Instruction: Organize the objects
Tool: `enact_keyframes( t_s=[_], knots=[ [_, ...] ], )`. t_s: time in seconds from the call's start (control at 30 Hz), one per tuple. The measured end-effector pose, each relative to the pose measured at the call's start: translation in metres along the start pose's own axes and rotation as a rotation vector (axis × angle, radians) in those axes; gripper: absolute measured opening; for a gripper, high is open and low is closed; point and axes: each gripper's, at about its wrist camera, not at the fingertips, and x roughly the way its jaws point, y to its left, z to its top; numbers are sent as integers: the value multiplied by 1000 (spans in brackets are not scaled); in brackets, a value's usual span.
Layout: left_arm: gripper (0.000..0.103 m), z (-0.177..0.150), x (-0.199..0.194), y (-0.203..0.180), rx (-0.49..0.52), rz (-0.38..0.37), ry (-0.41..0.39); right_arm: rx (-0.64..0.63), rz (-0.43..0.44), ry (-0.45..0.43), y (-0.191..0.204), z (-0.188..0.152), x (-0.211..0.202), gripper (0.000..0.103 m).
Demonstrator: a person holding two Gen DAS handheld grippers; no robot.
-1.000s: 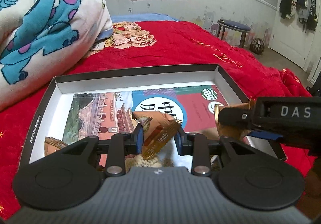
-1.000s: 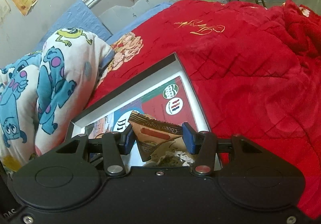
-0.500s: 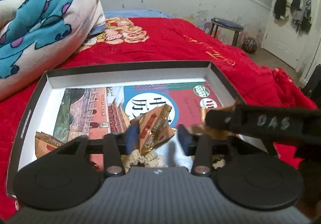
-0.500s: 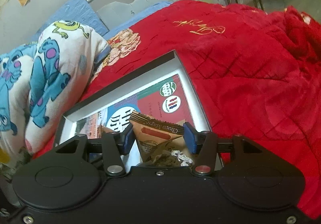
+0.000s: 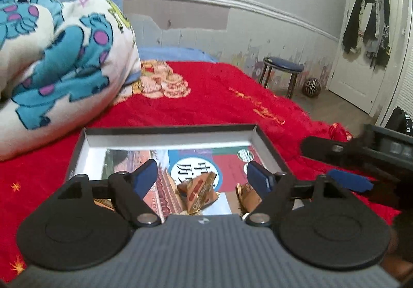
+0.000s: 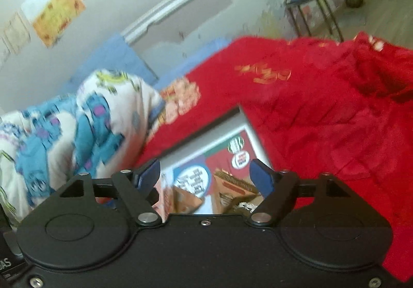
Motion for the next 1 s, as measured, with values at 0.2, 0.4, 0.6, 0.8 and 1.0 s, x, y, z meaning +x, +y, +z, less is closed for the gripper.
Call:
enact_keyframes(
  t_s=[0.2,0.4,0.6,0.8,1.0],
  knots=[
    [89,16,-42,3,46,-1,-43,30,-36,-85,-11,11,-56,79],
    [95,11,-93,8,96,25,-151,30,-100,-171,-21,25,-106,79],
    [95,-20,-102,13,63,-30,-132,68,-140,-125,-32,-3,-131,79],
    [94,-44,-86,-6,117,-104,-72,145,-201,-3,-39,-45,-129,77],
    [80,-66,-69,-35,251,-164,11,163,-233,116,-45,-60,-106,67]
  ],
)
